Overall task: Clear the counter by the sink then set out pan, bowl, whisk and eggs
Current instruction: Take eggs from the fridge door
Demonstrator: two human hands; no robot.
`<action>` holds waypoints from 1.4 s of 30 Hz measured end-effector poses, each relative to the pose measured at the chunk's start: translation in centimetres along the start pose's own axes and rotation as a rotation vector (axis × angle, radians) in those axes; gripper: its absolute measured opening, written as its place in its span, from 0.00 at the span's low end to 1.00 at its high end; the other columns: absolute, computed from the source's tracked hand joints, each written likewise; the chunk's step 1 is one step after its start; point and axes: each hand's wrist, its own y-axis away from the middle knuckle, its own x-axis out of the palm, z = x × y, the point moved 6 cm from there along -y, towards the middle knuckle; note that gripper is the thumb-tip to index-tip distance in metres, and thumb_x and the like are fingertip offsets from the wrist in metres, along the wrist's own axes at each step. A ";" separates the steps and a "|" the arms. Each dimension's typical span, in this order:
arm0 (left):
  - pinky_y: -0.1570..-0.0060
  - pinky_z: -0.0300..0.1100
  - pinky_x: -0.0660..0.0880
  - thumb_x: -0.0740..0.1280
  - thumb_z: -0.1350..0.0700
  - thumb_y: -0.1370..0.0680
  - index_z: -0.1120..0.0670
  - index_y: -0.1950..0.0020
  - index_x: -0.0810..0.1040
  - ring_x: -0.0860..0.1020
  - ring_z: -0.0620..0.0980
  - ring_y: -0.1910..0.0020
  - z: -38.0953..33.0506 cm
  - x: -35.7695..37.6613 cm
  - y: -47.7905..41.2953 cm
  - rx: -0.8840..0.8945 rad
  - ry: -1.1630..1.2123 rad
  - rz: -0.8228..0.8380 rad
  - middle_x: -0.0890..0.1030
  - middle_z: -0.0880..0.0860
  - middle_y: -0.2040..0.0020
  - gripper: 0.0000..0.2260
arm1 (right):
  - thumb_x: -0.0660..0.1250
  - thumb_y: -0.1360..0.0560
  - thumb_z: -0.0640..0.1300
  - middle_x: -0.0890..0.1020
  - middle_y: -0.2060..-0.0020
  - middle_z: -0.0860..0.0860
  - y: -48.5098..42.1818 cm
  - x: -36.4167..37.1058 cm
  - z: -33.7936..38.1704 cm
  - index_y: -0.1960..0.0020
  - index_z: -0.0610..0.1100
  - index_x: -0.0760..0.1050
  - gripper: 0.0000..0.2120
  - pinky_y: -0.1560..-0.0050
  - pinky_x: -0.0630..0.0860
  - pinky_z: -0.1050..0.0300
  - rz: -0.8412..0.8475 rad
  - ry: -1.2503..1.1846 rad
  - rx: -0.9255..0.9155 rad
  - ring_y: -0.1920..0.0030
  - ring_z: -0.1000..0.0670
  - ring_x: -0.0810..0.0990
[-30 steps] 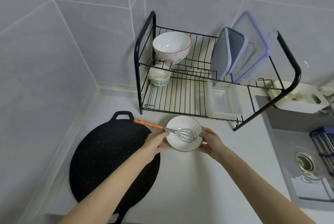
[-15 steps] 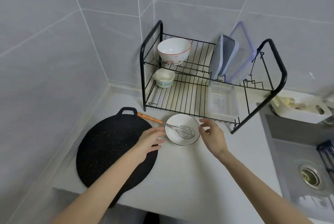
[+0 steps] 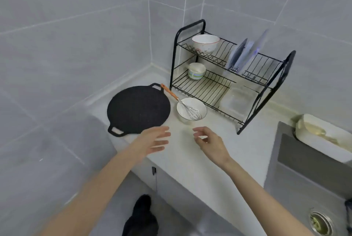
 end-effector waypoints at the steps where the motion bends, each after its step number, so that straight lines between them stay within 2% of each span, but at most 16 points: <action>1: 0.50 0.43 0.78 0.66 0.53 0.22 0.51 0.44 0.79 0.81 0.52 0.47 0.8 -0.3 1.4 -0.001 0.006 -0.016 0.82 0.51 0.46 0.08 | 0.63 0.23 0.42 0.80 0.52 0.56 1.0 0.4 0.5 0.43 0.52 0.75 0.11 0.55 0.76 0.61 0.031 -0.003 -0.019 0.60 0.55 0.79; 5: 0.49 0.43 0.78 0.65 0.54 0.21 0.52 0.42 0.79 0.81 0.53 0.47 3.6 -2.8 7.6 0.026 0.035 -0.103 0.82 0.51 0.45 0.09 | 0.63 0.23 0.42 0.80 0.50 0.57 4.7 3.2 3.0 0.42 0.53 0.75 0.11 0.52 0.78 0.54 0.176 -0.017 -0.103 0.57 0.54 0.80; 8: 0.46 0.44 0.77 0.65 0.55 0.21 0.51 0.42 0.78 0.81 0.51 0.49 5.9 -5.6 12.9 0.074 0.062 -0.232 0.82 0.50 0.45 0.08 | 0.63 0.23 0.42 0.80 0.49 0.57 7.7 6.5 5.7 0.42 0.53 0.75 0.12 0.53 0.78 0.60 0.300 -0.018 -0.198 0.57 0.56 0.80; 11: 0.53 0.39 0.77 0.62 0.57 0.20 0.49 0.43 0.77 0.79 0.46 0.53 8.2 -8.1 18.2 0.114 0.090 -0.352 0.81 0.48 0.45 0.08 | 0.63 0.23 0.42 0.80 0.49 0.55 10.9 10.1 8.5 0.41 0.50 0.75 0.11 0.59 0.75 0.68 0.429 -0.022 -0.297 0.60 0.58 0.79; 14: 0.59 0.34 0.77 0.60 0.57 0.19 0.50 0.41 0.75 0.78 0.44 0.56 10.8 -10.4 23.7 0.130 0.095 -0.470 0.79 0.50 0.44 0.09 | 0.63 0.23 0.42 0.80 0.49 0.54 14.4 13.5 10.8 0.41 0.50 0.75 0.11 0.54 0.77 0.62 0.533 -0.012 -0.381 0.58 0.56 0.79; 15: 0.59 0.34 0.77 0.60 0.57 0.19 0.50 0.39 0.74 0.78 0.44 0.56 11.6 -11.0 25.5 0.134 0.107 -0.498 0.79 0.50 0.43 0.10 | 0.63 0.23 0.41 0.80 0.49 0.53 15.6 14.5 11.5 0.41 0.49 0.75 0.11 0.53 0.76 0.63 0.567 -0.008 -0.400 0.57 0.56 0.79; 18: 0.52 0.38 0.75 0.59 0.57 0.18 0.52 0.37 0.74 0.78 0.45 0.55 15.3 -12.5 32.4 0.147 0.166 -0.615 0.79 0.51 0.42 0.11 | 0.63 0.23 0.39 0.79 0.51 0.53 20.9 18.3 13.3 0.41 0.47 0.76 0.12 0.58 0.74 0.69 0.674 0.005 -0.480 0.60 0.59 0.77; 22: 0.43 0.45 0.75 0.61 0.57 0.19 0.52 0.37 0.75 0.78 0.50 0.50 22.2 -13.7 42.3 0.153 0.270 -0.769 0.80 0.52 0.41 0.12 | 0.64 0.23 0.37 0.80 0.50 0.51 30.2 23.3 14.5 0.43 0.49 0.74 0.12 0.58 0.72 0.67 0.825 0.011 -0.574 0.63 0.63 0.76; 25: 0.47 0.42 0.76 0.61 0.57 0.20 0.52 0.37 0.76 0.79 0.51 0.47 26.9 -13.9 47.9 0.153 0.336 -0.843 0.80 0.51 0.41 0.12 | 0.63 0.23 0.39 0.79 0.50 0.52 36.4 25.7 14.5 0.44 0.51 0.74 0.11 0.55 0.72 0.60 0.884 0.018 -0.602 0.61 0.58 0.76; 29: 0.49 0.41 0.77 0.61 0.58 0.20 0.51 0.39 0.76 0.80 0.48 0.52 35.1 -12.8 57.8 0.154 0.408 -0.969 0.82 0.49 0.45 0.11 | 0.63 0.23 0.38 0.79 0.51 0.52 47.7 28.7 14.1 0.42 0.47 0.74 0.11 0.55 0.74 0.58 0.992 0.026 -0.659 0.62 0.54 0.76; 33: 0.47 0.43 0.76 0.64 0.58 0.21 0.50 0.41 0.78 0.80 0.48 0.52 42.6 -10.5 67.2 0.136 0.484 -1.092 0.82 0.50 0.45 0.10 | 0.63 0.22 0.40 0.81 0.51 0.52 58.4 31.1 13.5 0.41 0.47 0.75 0.11 0.54 0.75 0.62 1.121 0.054 -0.703 0.59 0.53 0.78; 36: 0.45 0.44 0.75 0.63 0.59 0.21 0.51 0.40 0.77 0.80 0.50 0.49 47.5 -9.0 72.7 0.132 0.580 -1.187 0.82 0.50 0.45 0.11 | 0.64 0.23 0.39 0.81 0.51 0.51 65.2 32.7 13.3 0.41 0.46 0.75 0.11 0.54 0.72 0.67 1.223 0.068 -0.766 0.58 0.59 0.78; 39: 0.48 0.42 0.77 0.65 0.58 0.22 0.50 0.40 0.78 0.81 0.48 0.51 52.4 -7.3 78.0 0.140 0.672 -1.297 0.82 0.49 0.45 0.11 | 0.64 0.23 0.39 0.81 0.51 0.52 71.8 34.0 13.2 0.41 0.46 0.75 0.12 0.56 0.71 0.71 1.319 0.090 -0.830 0.60 0.63 0.77; 42: 0.48 0.42 0.77 0.66 0.58 0.22 0.50 0.40 0.78 0.81 0.48 0.52 56.2 -6.1 82.2 0.142 0.750 -1.394 0.82 0.48 0.45 0.11 | 0.64 0.23 0.40 0.81 0.49 0.52 77.3 35.5 13.5 0.40 0.46 0.75 0.12 0.55 0.72 0.67 1.399 0.126 -0.902 0.63 0.60 0.76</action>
